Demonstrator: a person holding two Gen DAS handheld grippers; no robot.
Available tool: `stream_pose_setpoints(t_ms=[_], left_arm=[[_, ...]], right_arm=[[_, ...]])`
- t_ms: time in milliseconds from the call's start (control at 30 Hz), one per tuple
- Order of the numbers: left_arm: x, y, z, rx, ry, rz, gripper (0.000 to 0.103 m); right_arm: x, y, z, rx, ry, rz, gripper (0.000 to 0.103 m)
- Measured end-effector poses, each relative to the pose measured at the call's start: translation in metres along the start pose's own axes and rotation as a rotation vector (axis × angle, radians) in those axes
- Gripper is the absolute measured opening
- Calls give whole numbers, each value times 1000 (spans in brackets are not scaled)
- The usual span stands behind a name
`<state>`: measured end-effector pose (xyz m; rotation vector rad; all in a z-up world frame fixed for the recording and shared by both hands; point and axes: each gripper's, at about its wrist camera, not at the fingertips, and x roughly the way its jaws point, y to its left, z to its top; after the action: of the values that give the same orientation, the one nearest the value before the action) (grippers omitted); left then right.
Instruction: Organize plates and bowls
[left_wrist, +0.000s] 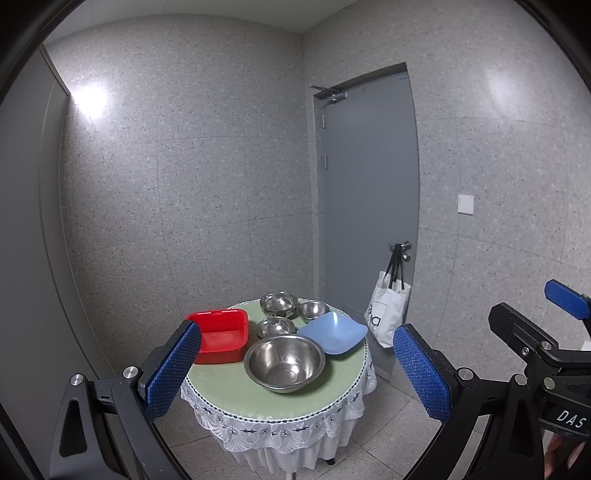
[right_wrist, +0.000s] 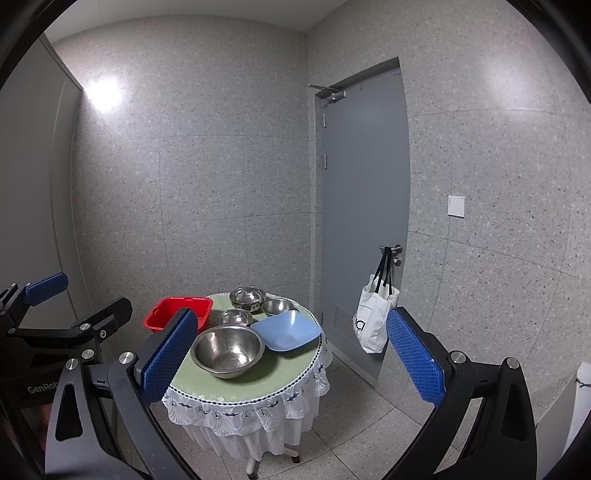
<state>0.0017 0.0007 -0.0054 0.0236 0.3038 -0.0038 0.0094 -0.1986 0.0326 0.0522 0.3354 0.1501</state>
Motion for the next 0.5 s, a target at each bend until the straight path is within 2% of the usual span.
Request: stream_pose_setpoints(t_ms=[500], left_arm=[[1,0,5,8,0,4,102]], right_arm=[[2,0,0,0,-4,7,103]])
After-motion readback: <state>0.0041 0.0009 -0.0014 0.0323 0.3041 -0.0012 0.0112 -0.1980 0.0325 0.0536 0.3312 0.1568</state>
